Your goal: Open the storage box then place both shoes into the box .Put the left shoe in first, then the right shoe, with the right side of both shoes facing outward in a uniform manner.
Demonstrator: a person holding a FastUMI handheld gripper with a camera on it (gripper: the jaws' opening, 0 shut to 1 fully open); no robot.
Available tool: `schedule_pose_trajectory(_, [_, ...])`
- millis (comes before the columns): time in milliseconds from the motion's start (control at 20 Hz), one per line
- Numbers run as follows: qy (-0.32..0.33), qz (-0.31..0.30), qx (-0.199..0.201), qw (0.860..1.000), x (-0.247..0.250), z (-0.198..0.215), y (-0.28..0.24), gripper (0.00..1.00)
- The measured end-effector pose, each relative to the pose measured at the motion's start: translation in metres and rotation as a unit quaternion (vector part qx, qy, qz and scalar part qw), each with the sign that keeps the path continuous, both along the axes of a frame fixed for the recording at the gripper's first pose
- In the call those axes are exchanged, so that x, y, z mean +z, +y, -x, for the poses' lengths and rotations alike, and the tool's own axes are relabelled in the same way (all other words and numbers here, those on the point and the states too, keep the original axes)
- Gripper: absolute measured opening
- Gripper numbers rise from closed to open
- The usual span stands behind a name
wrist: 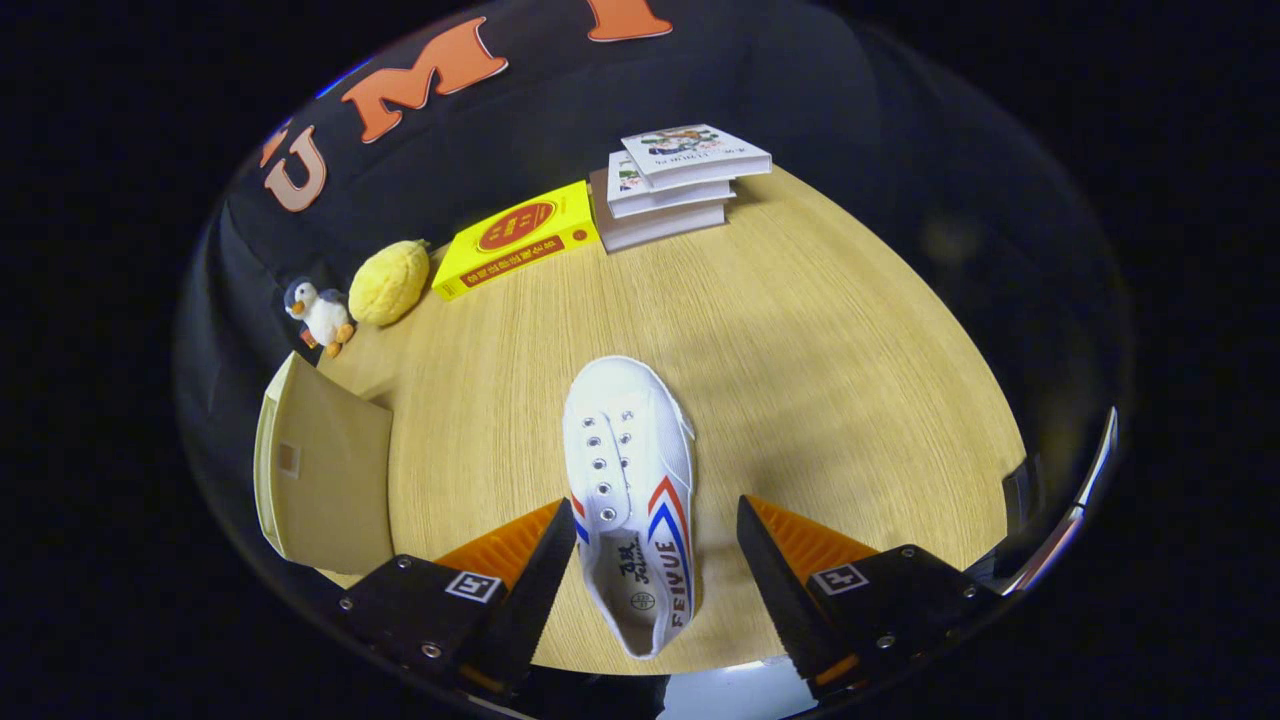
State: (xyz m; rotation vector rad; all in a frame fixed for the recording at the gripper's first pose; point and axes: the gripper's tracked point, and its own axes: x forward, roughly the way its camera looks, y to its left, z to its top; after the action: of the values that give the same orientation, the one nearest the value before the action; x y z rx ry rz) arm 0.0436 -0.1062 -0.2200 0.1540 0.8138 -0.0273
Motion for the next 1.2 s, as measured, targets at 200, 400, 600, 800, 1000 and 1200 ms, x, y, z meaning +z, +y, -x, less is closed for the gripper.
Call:
schedule_pose_trajectory(200, [0.024,0.008,0.012,1.000,-0.021,0.000,-0.003,0.86])
schedule_pose_trajectory(400, [0.039,0.011,0.033,0.999,-0.027,-0.006,0.002,0.74])
schedule_pose_trajectory(600, [0.057,0.038,0.051,0.996,-0.038,-0.008,0.002,0.53])
schedule_pose_trajectory(800, [0.062,0.034,0.053,0.996,-0.038,-0.009,-0.004,0.35])
schedule_pose_trajectory(1000, [0.049,0.010,0.037,0.998,-0.037,-0.010,-0.007,0.13])
schedule_pose_trajectory(1200, [0.029,0.006,0.020,0.999,-0.031,-0.012,-0.003,0.00])
